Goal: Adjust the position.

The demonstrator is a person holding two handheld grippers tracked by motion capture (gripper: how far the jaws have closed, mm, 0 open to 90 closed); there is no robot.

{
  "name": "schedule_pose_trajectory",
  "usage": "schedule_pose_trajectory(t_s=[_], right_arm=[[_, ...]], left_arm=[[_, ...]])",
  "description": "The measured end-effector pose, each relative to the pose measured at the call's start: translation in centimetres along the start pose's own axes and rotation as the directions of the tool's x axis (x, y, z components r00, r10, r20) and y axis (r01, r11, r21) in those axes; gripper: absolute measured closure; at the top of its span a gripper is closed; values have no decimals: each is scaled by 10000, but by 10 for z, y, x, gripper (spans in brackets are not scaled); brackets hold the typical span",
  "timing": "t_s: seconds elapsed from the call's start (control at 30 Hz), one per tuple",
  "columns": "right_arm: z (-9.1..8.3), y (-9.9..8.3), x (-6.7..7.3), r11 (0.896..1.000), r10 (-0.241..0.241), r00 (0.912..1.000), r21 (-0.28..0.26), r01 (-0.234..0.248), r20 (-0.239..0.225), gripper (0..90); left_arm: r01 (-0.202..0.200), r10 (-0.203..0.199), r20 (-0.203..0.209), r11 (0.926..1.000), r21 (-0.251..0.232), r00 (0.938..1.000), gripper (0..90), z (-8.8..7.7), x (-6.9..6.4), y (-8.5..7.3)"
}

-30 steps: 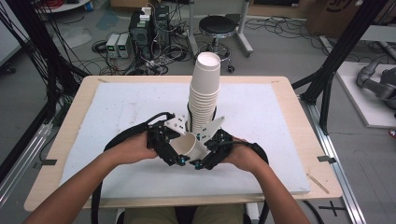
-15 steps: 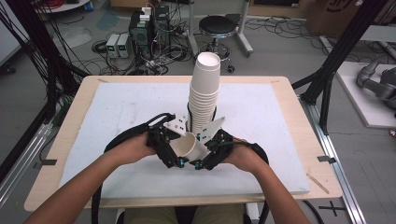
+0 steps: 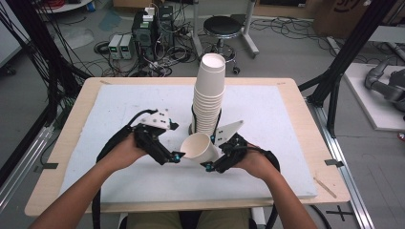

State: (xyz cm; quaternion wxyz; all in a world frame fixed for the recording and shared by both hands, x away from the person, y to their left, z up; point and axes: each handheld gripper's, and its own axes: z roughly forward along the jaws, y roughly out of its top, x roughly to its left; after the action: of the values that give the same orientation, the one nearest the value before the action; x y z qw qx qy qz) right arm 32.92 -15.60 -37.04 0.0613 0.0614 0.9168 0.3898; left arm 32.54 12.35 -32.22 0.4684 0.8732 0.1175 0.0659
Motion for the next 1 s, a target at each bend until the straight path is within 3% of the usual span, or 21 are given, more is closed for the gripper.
schedule_pose_trajectory(t_s=[0.13, 0.2, 0.33, 0.47, 0.53, 0.6, 0.7, 0.73, 0.77, 0.87, 0.9, 0.93, 1.0], right_arm=[[-8, -13, -3, 9977, 515, 9982, -453, -501, 312, 260], [-12, -20, -4, 9940, 798, 9958, -785, -761, 456, 259], [-19, -32, -3, 9839, 1227, 9893, -1405, -1107, 795, 257], [-28, -45, -1, 9672, 1745, 9758, -2085, -1449, 1315, 254], [-32, -50, 0, 9578, 2005, 9671, -2390, -1599, 1564, 252], [-36, -56, 1, 9491, 2217, 9578, -2657, -1690, 1827, 251], [-41, -63, 3, 9403, 2477, 9455, -2877, -1820, 2114, 249], [-42, -66, 4, 9368, 2572, 9414, -2955, -1874, 2182, 247], [-43, -68, 4, 9335, 2672, 9369, -3019, -1937, 2253, 246], [-48, -74, 4, 9244, 2906, 9237, -3224, -2036, 2498, 244], [-49, -76, 5, 9225, 2954, 9210, -3265, -2058, 2540, 243], [-51, -78, 5, 9194, 3044, 9159, -3322, -2106, 2616, 243], [-53, -82, 5, 9117, 3201, 9091, -3474, -2192, 2665, 243]], left_arm=[[-276, 280, 23, 9934, -1115, 9996, 32, -14, -2, -18], [-231, 189, -270, 9859, -1655, 9995, 32, -20, -3, -28], [503, -705, -827, 9732, -2242, 9941, 32, -27, 1, -46], [1444, -1739, -763, 9446, -2947, 9818, 33, -31, 7, -62], [1886, -2288, -875, 9253, -3290, 9695, 32, -32, 8, -68], [2251, -2842, -1244, 9078, -3538, 9507, 33, -32, 9, -72], [2761, -3549, -1778, 8926, -3565, 9179, 33, -32, 12, -78], [2859, -3703, -2016, 8914, -3517, 9068, 33, -31, 13, -80], [2817, -3714, -2298, 8955, -3445, 8996, 33, -30, 13, -82], [2058, -3183, -2906, 9105, -3586, 9023, 33, -28, 10, -90], [1951, -3146, -3075, 9114, -3624, 8980, 33, -26, 8, -94], [2058, -3275, -3086, 9071, -3671, 8930, 33, -25, 8, -97], [2292, -3538, -2773, 8892, -3961, 8933, 33, -25, 7, -104]])
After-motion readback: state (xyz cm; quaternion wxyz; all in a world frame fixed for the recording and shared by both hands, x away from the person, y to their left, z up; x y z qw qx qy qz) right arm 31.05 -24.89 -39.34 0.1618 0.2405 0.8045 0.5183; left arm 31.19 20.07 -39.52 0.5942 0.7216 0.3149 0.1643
